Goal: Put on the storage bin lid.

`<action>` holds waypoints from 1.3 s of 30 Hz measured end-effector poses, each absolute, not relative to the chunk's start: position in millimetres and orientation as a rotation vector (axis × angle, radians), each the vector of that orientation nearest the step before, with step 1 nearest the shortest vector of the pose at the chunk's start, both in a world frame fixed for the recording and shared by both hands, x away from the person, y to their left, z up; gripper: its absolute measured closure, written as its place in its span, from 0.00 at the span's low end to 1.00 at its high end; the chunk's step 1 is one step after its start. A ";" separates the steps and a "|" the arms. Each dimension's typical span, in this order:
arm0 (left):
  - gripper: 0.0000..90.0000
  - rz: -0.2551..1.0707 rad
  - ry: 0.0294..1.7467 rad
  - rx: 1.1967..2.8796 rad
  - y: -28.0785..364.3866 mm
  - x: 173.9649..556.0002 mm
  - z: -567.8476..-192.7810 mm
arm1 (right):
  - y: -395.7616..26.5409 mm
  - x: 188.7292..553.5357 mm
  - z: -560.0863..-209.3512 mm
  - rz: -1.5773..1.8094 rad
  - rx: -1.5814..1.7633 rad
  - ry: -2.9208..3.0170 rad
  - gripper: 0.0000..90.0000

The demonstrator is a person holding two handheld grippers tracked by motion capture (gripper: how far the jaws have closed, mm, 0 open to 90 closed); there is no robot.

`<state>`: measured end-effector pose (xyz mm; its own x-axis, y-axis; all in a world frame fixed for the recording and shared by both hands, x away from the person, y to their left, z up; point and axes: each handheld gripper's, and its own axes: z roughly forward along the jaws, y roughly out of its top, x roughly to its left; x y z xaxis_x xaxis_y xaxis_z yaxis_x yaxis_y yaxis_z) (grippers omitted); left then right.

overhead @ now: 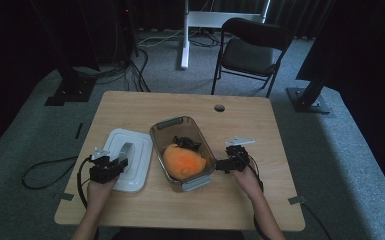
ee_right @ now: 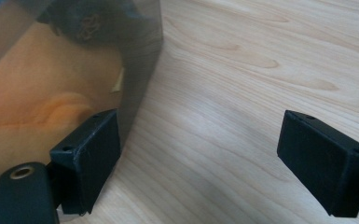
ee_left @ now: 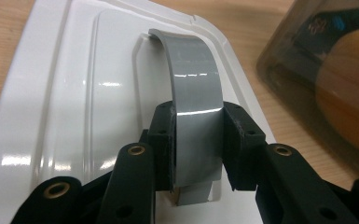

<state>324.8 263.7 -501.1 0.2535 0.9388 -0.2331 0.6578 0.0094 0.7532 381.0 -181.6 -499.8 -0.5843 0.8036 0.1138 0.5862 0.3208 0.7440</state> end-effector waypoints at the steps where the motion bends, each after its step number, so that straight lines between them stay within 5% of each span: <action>1: 0.76 0.445 1.477 1.711 265.3 324.0 -498.7 | -180.5 380.7 -500.0 1.126 1.252 2.316 0.14; 39: 0.76 0.503 1.297 1.605 259.2 294.0 -412.2 | -160.3 371.0 -501.0 1.175 1.164 2.395 0.15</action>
<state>294.0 259.2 -412.2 0.3454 0.9055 -0.2467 0.5023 0.0437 0.8636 371.0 -160.3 -501.0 -0.6579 0.7417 0.1308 0.5573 0.3626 0.7470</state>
